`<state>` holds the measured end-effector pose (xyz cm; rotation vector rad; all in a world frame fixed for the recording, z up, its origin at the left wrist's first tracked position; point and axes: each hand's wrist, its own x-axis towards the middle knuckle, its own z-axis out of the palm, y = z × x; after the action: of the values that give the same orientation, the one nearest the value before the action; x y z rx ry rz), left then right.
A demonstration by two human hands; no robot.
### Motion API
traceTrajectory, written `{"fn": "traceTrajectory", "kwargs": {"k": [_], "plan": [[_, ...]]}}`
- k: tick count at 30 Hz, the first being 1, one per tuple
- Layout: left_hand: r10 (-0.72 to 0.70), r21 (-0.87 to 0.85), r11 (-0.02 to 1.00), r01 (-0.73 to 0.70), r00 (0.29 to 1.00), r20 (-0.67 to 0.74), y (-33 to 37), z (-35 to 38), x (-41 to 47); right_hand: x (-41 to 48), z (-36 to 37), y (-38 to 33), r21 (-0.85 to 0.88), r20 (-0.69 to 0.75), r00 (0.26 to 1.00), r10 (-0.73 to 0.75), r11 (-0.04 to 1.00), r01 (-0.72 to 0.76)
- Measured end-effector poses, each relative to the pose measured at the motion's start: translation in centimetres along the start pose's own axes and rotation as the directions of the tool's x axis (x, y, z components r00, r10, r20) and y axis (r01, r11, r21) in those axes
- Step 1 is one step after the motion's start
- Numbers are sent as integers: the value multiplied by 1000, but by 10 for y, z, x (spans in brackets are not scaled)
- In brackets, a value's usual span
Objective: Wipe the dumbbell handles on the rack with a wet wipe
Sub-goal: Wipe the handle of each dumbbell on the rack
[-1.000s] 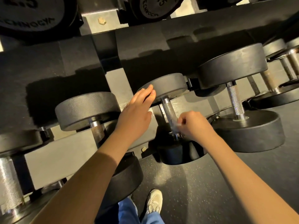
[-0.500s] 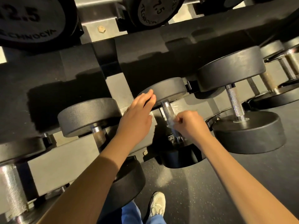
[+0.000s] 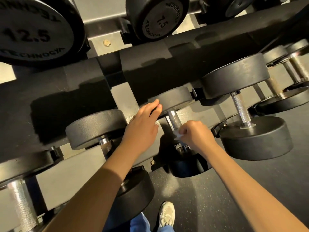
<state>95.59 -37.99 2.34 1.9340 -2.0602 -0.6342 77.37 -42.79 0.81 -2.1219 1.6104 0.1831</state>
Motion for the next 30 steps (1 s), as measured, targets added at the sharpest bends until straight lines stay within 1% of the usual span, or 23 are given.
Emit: {"fn": "traceTrajectory", "kwargs": {"k": [2,4,7,9,12,16,20,23,26,28,30], "plan": [[10,-1,1000,-10,1000,8,0,-2,0,-4,-3,1,-56,61,998,32,998,-28],[21,1,1000,-21,1000,17,-1,-6,1,-10,-4,3,-29,15,997,69,997,-69],[28,5,1000,-28,999,38,-2,-11,2,-19,-5,6,214,-176,979,105,975,-66],[30,2,1000,-30,998,50,-3,-15,3,-23,-12,4,340,-257,955,149,939,-55],[25,-18,1000,-24,999,43,-1,-27,4,-27,-22,-3,436,-304,934,186,899,-37],[20,-54,998,-22,999,-43,4,-60,3,-34,-49,-22,570,-310,915,257,821,-37],[53,-18,998,-56,991,-124,8,-105,-1,-39,-81,-47,639,-326,901,286,769,-13],[76,14,997,-74,985,-153,8,-141,4,-39,-103,-67,657,-342,894,289,754,7],[96,74,994,-84,979,-181,5,-173,9,-36,-129,-87,675,-387,883,266,734,74],[108,107,991,-85,969,-224,1,-191,13,-32,-145,-99,691,-411,875,255,714,117],[85,108,992,-59,963,-257,-5,-205,19,-24,-158,-110,699,-420,879,226,698,155]]}}
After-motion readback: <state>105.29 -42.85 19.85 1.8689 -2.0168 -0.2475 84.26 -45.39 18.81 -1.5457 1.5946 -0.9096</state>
